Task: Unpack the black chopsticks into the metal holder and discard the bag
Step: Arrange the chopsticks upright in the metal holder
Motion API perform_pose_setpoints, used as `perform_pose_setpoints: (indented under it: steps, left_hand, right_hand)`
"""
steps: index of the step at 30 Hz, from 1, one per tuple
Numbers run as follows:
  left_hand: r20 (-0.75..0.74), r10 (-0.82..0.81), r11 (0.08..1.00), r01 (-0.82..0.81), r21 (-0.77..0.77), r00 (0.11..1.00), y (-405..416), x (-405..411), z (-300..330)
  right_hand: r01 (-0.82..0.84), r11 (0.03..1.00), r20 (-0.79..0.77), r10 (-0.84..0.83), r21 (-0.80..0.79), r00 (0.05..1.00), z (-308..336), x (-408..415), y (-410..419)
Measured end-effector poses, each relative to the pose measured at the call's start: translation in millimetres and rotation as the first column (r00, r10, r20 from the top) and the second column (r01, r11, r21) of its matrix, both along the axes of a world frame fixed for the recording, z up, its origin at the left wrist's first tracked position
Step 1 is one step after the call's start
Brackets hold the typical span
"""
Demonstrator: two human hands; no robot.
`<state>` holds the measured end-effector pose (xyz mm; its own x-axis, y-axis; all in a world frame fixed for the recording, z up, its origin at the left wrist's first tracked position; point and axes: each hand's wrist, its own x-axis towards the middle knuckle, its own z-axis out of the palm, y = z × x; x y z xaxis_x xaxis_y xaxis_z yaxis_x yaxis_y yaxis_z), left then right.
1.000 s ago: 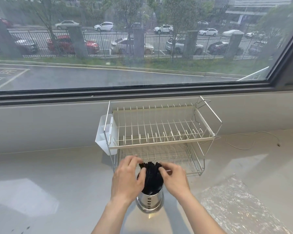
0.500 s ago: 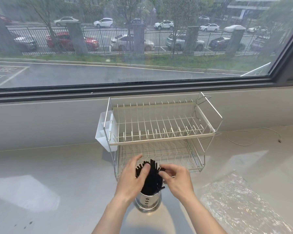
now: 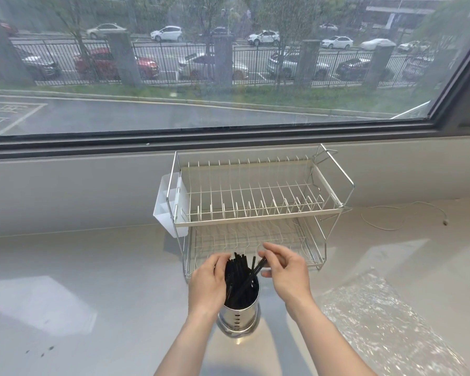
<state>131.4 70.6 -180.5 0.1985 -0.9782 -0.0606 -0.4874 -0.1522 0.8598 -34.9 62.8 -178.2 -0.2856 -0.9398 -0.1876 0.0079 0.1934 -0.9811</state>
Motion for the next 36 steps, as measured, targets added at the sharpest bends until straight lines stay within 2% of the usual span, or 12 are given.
perform_pose_setpoints:
  steps: [5, 9, 15, 20, 22, 24, 26, 28, 30, 33, 35, 36]
  left_hand:
    - [-0.049, -0.025, 1.0, 0.025, 0.014, 0.998, 2, 1, 9]
    - [0.186, -0.133, 0.991, 0.132, 0.015, 0.974, -13, -4, 19]
    - [0.299, -0.06, 0.998, 0.051, 0.037, 0.952, -25, -10, 26]
    - [0.257, 0.018, 0.998, -0.001, -0.065, 0.966, -25, 0, 47]
    - [0.138, 0.1, 0.979, -0.073, -0.188, 0.985, -25, 6, 68]
    - [-0.051, 0.184, 0.934, -0.19, -0.304, 0.982, -28, 13, 88]
    - [-0.305, 0.208, 0.893, -0.308, -0.328, 0.929, -32, 20, 99]
    - [-0.513, 0.183, 0.888, -0.365, -0.28, 0.838, -31, 22, 100]
    - [-0.618, 0.172, 0.903, -0.374, -0.212, 0.767, -24, 17, 96]
    - [-0.621, 0.166, 0.938, -0.317, -0.141, 0.767, -10, 13, 75]
    - [-0.466, 0.115, 0.973, -0.194, -0.125, 0.878, -2, 13, 53]
    - [-0.32, 0.069, 0.986, -0.112, -0.12, 0.945, 2, 14, 43]
  right_hand:
    - [-0.059, 0.998, -0.067, 0.057, -0.031, 0.996, 3, 1, 0]
    - [-0.109, 0.994, -0.215, 0.102, -0.02, 0.971, -1, 1, 0]
    - [-0.157, 0.987, -0.381, 0.154, 0.024, 0.911, -1, 5, 4]
    - [-0.168, 0.985, -0.437, 0.168, 0.04, 0.884, 9, -1, 6]
    - [-0.069, 0.997, -0.355, 0.072, 0.023, 0.932, 17, -4, 4]
    - [0.009, 0.998, -0.15, 0.001, 0.062, 0.989, 25, -6, 2]
    - [0.007, 0.997, 0.075, -0.013, 0.081, 0.997, 36, -4, 0]
    - [0.077, 0.997, 0.359, -0.081, 0.025, 0.93, 52, -1, -4]
    - [0.198, 0.98, 0.606, -0.148, -0.016, 0.782, 70, 0, -8]
    - [0.309, 0.946, 0.686, -0.161, -0.098, 0.709, 95, -3, -13]
    - [0.354, 0.919, 0.628, -0.174, -0.173, 0.759, 106, -3, -14]
    - [0.366, 0.906, 0.564, -0.192, -0.212, 0.803, 109, -2, -14]
